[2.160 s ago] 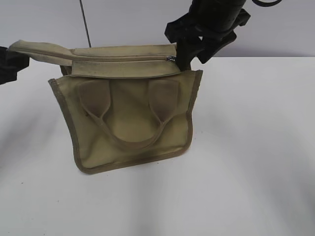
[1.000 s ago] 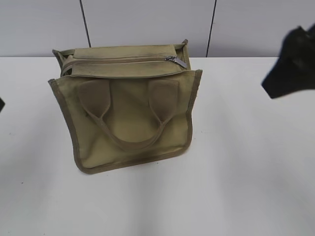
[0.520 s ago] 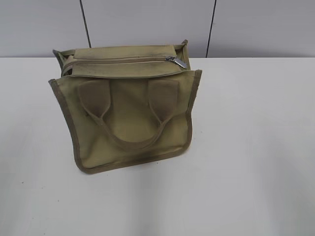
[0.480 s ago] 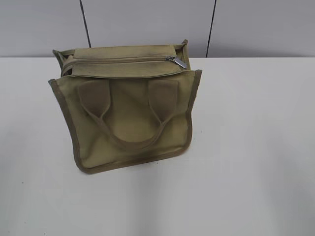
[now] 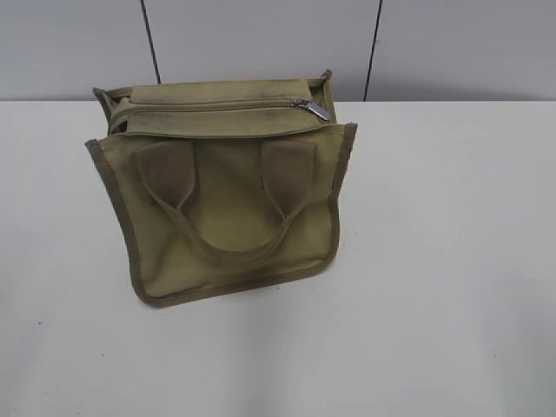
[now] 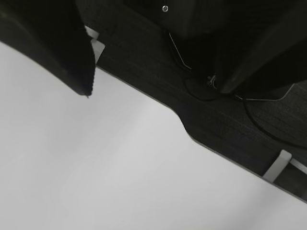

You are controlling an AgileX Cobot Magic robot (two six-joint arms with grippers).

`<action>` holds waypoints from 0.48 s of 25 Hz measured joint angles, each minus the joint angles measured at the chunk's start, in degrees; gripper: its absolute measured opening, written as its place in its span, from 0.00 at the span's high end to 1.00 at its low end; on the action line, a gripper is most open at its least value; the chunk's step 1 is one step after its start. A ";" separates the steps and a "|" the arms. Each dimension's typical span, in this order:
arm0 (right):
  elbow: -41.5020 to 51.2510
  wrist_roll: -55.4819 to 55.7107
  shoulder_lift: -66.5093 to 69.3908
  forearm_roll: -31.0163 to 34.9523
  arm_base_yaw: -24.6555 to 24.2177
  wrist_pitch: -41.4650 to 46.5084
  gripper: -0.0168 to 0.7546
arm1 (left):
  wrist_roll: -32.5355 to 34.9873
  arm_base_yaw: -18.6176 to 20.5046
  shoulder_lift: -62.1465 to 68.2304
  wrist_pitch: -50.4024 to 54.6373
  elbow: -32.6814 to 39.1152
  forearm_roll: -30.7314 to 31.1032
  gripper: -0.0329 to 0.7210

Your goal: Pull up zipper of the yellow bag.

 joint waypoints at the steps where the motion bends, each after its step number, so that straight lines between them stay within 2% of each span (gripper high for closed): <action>1: 0.58 -0.06 -0.07 0.00 0.00 0.00 0.21 | 0.06 0.00 -0.11 -1.13 0.28 -0.23 0.18; 5: 1.48 -0.88 -0.07 -0.06 0.00 -3.14 0.21 | 0.17 0.00 -0.11 -5.57 1.73 -0.52 0.18; 12: 3.49 -1.29 -0.11 -0.06 0.00 -6.95 0.21 | 0.23 0.00 -0.11 -6.74 2.23 -0.77 0.18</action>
